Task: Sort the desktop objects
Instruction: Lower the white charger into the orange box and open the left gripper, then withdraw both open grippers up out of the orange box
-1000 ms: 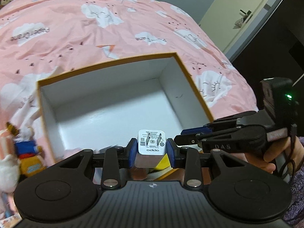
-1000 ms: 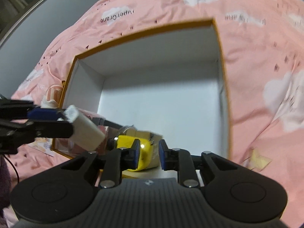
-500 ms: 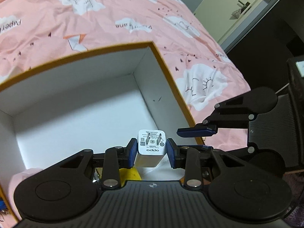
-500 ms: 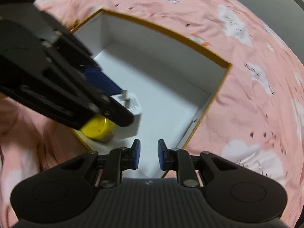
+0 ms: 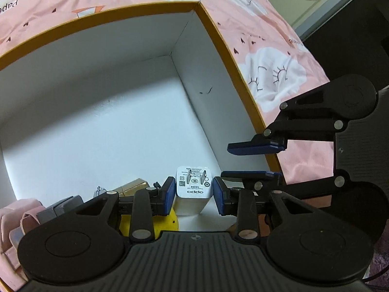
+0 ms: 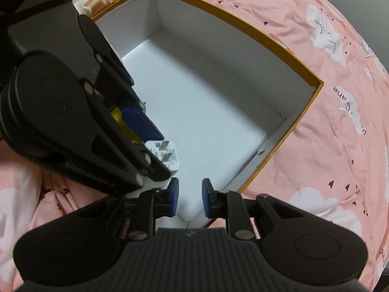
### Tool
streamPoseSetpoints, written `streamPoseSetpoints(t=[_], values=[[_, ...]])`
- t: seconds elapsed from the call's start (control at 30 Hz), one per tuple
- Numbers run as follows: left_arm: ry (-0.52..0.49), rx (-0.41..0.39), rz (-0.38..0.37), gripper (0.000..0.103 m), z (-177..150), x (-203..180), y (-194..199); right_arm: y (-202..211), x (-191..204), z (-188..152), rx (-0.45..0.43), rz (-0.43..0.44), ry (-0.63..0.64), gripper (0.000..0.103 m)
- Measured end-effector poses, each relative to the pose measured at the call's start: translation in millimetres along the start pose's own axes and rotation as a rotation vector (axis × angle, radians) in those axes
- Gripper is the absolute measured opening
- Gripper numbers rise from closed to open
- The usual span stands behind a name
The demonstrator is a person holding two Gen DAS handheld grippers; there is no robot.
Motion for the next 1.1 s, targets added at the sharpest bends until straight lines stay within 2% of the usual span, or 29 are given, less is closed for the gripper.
streamPoseSetpoints(t=[0.37, 0.57, 0.63, 0.73, 0.8, 0.97, 1.1], values=[[-0.032, 0.007, -0.02, 0.038, 1, -1, 5, 2, 3, 0, 0.013, -0.016, 0.003, 0.021], [-0.039, -0.098, -0.023, 0.038, 9, 5, 41, 4, 2, 7, -0.008, -0.014, -0.034, 0.02], [-0.038, -0.133, -0.003, 0.038, 12, 10, 54, 3, 5, 11, -0.009, 0.005, -0.013, 0.016], [-0.019, -0.175, 0.039, 0.038, 12, 20, 70, -7, 9, 20, 0.029, 0.023, 0.052, 0.012], [-0.007, -0.194, 0.062, 0.038, 9, 29, 80, -17, 12, 26, 0.077, 0.046, 0.14, 0.011], [0.012, -0.223, 0.099, 0.038, -1, 43, 100, -45, 16, 34, 0.185, 0.145, 0.301, 0.011], [0.026, -0.24, 0.141, 0.038, -5, 52, 107, -67, 17, 37, 0.258, 0.222, 0.349, 0.011]])
Point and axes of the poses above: each gripper's, at about its wrist camera, not at the fingertips, and y roughly against the way its jaws point, x to its left, z to its top, the point moved 1 cm from there along -y, roughly the way its jaws point, and after that the axes turned 13 degrees about -x, right-handed, at the moved point
